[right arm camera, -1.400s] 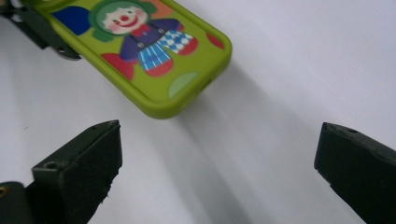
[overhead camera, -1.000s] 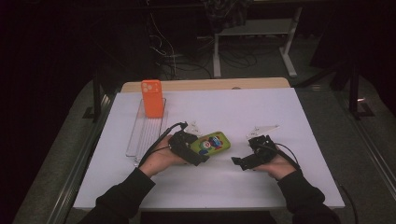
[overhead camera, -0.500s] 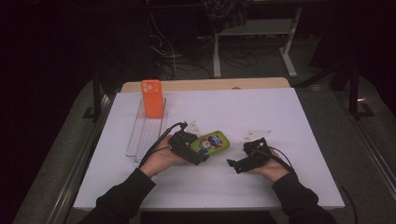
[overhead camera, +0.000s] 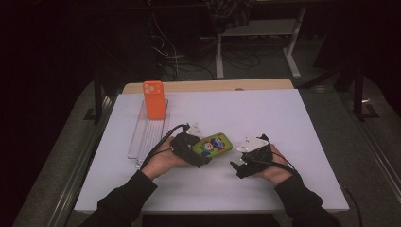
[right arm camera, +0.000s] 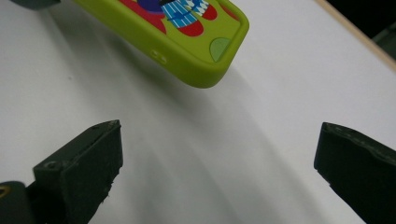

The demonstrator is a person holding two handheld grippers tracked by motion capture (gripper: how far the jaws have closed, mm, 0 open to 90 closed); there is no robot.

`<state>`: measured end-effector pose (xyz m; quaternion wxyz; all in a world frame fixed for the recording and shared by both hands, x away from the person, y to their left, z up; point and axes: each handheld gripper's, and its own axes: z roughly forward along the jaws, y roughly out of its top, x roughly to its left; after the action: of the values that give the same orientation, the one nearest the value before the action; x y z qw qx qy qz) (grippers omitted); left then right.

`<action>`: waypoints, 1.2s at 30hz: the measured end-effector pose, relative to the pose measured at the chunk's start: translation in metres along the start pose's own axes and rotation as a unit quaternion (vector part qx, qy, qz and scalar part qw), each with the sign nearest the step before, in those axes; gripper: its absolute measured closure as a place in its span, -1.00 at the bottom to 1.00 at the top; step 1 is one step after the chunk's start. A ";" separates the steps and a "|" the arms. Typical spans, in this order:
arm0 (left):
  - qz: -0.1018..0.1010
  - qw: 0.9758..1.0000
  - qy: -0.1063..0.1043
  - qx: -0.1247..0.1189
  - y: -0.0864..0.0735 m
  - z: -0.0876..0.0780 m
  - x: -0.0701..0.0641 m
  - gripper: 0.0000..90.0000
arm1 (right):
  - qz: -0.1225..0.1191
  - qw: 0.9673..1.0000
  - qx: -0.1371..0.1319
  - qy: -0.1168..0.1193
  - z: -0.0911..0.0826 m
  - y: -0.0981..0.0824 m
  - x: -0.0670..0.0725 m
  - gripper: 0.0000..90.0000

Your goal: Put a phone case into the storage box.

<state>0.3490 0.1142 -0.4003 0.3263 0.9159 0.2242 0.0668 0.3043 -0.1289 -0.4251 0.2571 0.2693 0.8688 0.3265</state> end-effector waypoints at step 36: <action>-0.003 1.000 -0.001 0.010 0.000 0.001 -0.002 -0.65 | -0.330 0.928 -0.008 -0.174 0.003 0.006 0.038 -0.99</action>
<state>0.3478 0.1128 -0.4016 0.3180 0.9184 0.2268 0.0624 0.2803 -0.1000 -0.4330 0.4999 0.0176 0.8475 0.1777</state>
